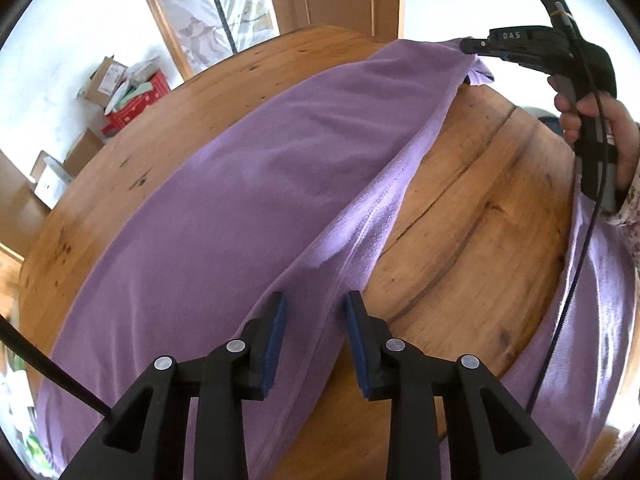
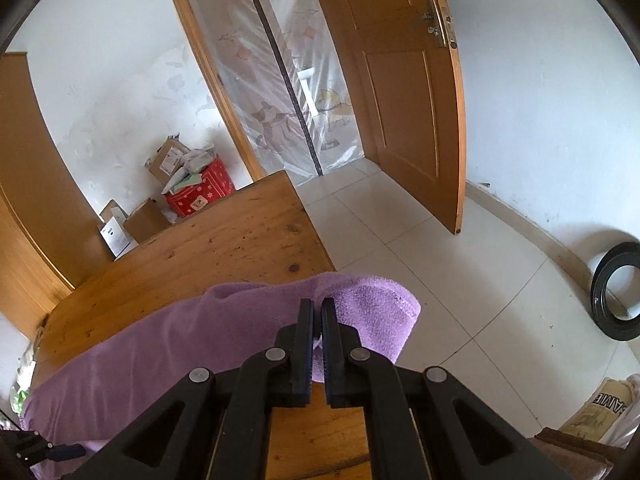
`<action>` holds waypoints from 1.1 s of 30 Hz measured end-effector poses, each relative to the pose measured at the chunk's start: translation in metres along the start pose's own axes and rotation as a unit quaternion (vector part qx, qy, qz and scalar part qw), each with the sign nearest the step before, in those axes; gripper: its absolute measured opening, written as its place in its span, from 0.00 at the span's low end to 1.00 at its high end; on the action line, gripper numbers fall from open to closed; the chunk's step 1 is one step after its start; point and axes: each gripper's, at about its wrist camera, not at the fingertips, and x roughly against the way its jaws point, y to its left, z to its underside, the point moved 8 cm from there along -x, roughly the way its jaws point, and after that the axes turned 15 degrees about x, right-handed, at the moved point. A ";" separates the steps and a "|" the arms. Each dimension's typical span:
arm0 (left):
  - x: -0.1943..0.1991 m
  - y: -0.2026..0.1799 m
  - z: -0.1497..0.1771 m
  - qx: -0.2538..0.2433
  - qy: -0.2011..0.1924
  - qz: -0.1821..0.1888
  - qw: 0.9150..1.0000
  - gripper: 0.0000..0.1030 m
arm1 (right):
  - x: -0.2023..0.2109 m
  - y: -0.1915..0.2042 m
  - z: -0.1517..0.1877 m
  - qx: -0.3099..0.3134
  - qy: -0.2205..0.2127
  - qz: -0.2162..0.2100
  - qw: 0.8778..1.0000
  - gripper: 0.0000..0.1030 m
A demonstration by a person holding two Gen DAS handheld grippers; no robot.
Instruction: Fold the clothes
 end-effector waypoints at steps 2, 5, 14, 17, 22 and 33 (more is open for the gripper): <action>-0.002 0.000 -0.002 0.009 0.004 0.005 1.000 0.31 | 0.002 0.000 0.002 0.001 0.001 -0.001 1.000 0.04; -0.002 -0.001 -0.001 0.010 0.007 0.011 1.000 0.26 | 0.003 -0.003 0.005 -0.002 0.005 -0.006 1.000 0.04; 0.009 -0.004 -0.001 0.029 0.007 0.066 0.997 0.06 | 0.007 -0.017 0.012 -0.007 0.025 0.022 0.999 0.04; 0.017 -0.007 0.000 0.025 0.004 0.084 0.996 0.05 | 0.001 -0.023 0.015 -0.018 0.037 0.021 0.999 0.04; 0.019 -0.006 0.008 0.034 0.019 0.093 0.995 0.06 | 0.002 -0.027 0.021 -0.016 0.060 0.049 0.997 0.08; 0.081 0.048 0.016 0.116 -0.036 0.108 0.987 0.21 | 0.064 -0.012 0.014 0.017 0.053 0.078 0.995 0.12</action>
